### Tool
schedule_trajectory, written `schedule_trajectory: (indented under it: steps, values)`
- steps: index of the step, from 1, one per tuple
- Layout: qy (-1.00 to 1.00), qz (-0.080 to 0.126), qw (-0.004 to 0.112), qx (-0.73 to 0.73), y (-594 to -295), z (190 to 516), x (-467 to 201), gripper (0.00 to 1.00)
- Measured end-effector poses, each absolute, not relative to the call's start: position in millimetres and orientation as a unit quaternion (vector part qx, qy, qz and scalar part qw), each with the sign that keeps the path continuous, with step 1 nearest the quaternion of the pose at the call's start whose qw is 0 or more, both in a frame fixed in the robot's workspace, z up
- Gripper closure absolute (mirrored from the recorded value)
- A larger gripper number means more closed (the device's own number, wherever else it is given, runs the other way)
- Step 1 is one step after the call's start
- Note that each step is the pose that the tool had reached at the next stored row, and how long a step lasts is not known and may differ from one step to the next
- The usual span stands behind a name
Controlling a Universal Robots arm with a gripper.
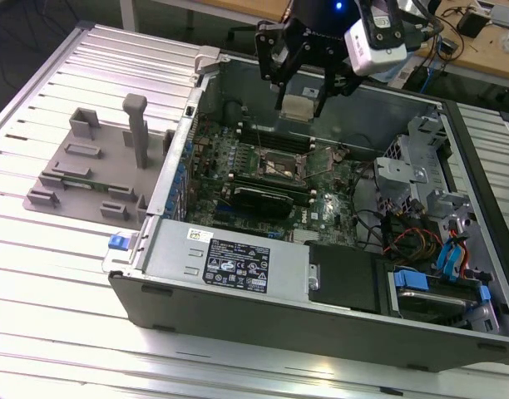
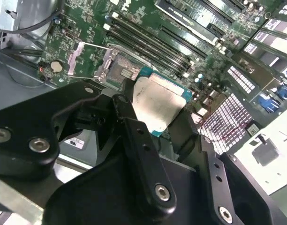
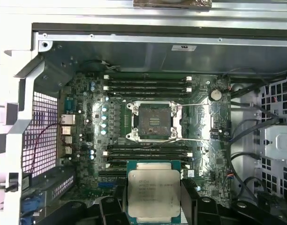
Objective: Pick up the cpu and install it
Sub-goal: 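Pick up the cpu and move it towards the insertion slot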
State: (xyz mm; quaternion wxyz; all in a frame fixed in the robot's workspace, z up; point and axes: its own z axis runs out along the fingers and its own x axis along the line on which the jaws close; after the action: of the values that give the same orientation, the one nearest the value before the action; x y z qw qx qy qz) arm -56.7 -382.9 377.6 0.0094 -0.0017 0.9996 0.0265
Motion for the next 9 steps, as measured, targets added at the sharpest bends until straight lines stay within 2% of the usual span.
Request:
schedule_trajectory:
  steps: [9]
  values:
    - [1.000,0.025,0.009,-0.002,-379,353,-55,0.46]
